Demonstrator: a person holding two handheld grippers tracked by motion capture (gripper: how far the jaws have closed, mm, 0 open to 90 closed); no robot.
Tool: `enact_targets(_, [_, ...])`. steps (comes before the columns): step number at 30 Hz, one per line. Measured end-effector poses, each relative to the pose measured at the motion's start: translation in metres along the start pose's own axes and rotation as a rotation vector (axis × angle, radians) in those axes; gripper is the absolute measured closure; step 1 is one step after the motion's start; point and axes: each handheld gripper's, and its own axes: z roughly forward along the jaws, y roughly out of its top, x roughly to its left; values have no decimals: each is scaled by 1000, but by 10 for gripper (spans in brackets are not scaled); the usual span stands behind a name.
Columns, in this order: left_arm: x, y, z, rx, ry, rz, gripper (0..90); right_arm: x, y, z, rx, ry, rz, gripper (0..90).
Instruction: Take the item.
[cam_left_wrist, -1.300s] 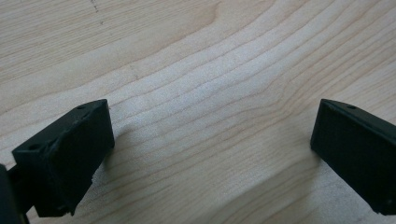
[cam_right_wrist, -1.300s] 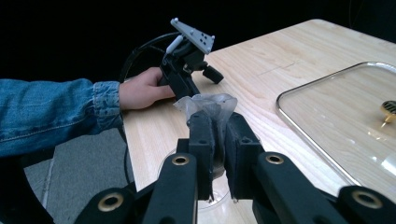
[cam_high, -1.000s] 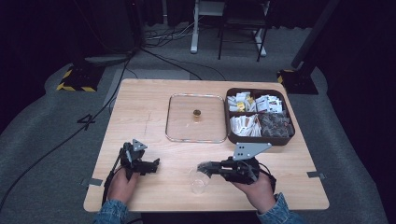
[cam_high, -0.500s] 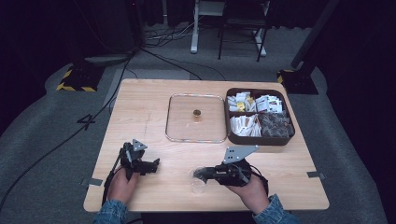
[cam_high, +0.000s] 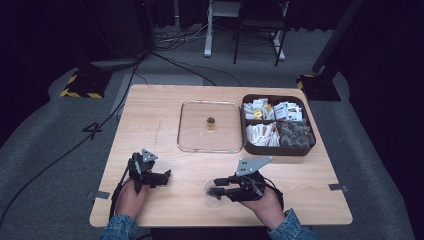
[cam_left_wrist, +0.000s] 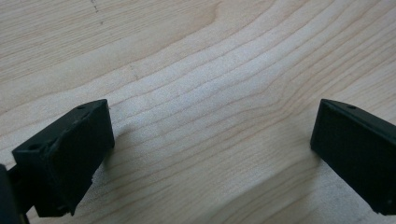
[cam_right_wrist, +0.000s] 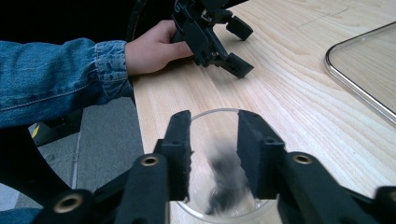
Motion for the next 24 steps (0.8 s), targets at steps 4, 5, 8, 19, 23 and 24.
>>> enact_targets(4, [0, 0, 0, 0, 0, 0, 0, 0, 0, 1, -7, 1, 4, 575])
enact_targets(5, [0, 0, 0, 0, 0, 0, 0, 0, 1, 0, -10, -1, 4, 555])
enact_targets(8, [0, 0, 0, 0, 0, 0, 0, 0, 2, -2, -18, -10, 2, 505])
enact_targets(19, [0, 0, 0, -2, 2, 3, 0, -1, 14, -28, -35, -79, -25, 188])
enact_targets(23, [0, 1, 0, -1, 0, 4, 0, -3, 13, -39, -39, -109, -25, 162])
enact_targets(24, [0, 1, 0, -1, -1, 1, 0, -5, 13, -46, -45, -126, -18, 158])
